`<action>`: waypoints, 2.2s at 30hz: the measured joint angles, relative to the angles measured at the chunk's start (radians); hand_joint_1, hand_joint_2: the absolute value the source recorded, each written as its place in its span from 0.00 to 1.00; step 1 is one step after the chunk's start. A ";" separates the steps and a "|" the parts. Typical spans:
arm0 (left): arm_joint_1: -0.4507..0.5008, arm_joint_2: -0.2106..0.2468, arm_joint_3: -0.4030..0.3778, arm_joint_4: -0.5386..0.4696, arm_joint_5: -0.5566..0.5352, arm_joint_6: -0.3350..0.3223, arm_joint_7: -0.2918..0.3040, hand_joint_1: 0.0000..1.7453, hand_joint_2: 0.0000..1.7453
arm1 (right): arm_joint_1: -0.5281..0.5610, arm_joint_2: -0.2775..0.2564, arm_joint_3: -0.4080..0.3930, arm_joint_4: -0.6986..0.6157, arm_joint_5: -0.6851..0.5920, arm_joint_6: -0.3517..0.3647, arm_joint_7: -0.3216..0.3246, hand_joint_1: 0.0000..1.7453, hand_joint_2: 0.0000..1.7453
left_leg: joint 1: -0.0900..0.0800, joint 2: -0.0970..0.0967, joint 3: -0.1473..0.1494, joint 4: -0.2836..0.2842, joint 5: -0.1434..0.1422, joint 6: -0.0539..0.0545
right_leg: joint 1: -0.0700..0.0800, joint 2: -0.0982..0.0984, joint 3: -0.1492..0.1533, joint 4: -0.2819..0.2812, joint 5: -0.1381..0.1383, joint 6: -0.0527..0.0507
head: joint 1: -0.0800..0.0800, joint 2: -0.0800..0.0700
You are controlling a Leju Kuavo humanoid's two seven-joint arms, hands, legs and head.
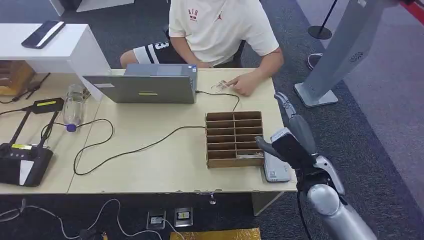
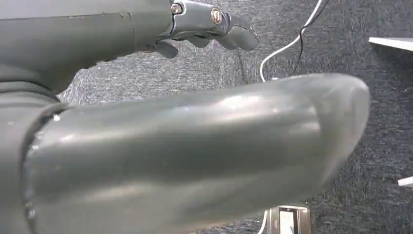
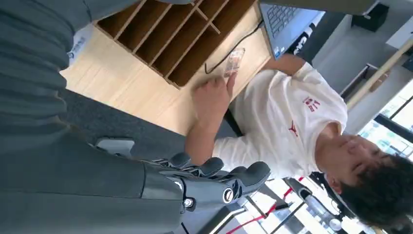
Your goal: Pass the card to the sensor for recognition and then transmit it.
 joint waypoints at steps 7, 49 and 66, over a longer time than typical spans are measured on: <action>0.000 0.000 0.000 0.000 0.000 -0.001 0.005 0.00 0.00 | 0.039 -0.005 0.017 -0.002 0.037 -0.010 0.001 0.00 1.00 | 0.000 0.000 0.000 0.000 0.000 0.000 | 0.000 0.000 0.000 0.000 0.000 0.000 | 0.000 0.000; -0.002 -0.001 0.000 0.000 0.035 -0.002 0.005 0.00 0.00 | 0.061 -0.124 0.213 0.028 0.425 -0.012 0.115 0.00 1.00 | 0.000 0.000 0.000 0.000 -0.001 0.000 | 0.000 0.000 0.000 0.000 0.000 0.000 | 0.000 0.000; -0.014 0.000 -0.019 0.000 0.015 -0.002 0.005 0.00 0.00 | -0.035 -0.098 0.262 0.146 0.404 0.047 0.065 0.00 1.00 | 0.000 0.000 0.000 0.000 -0.001 0.000 | 0.000 0.000 0.000 0.000 0.000 0.000 | 0.000 0.000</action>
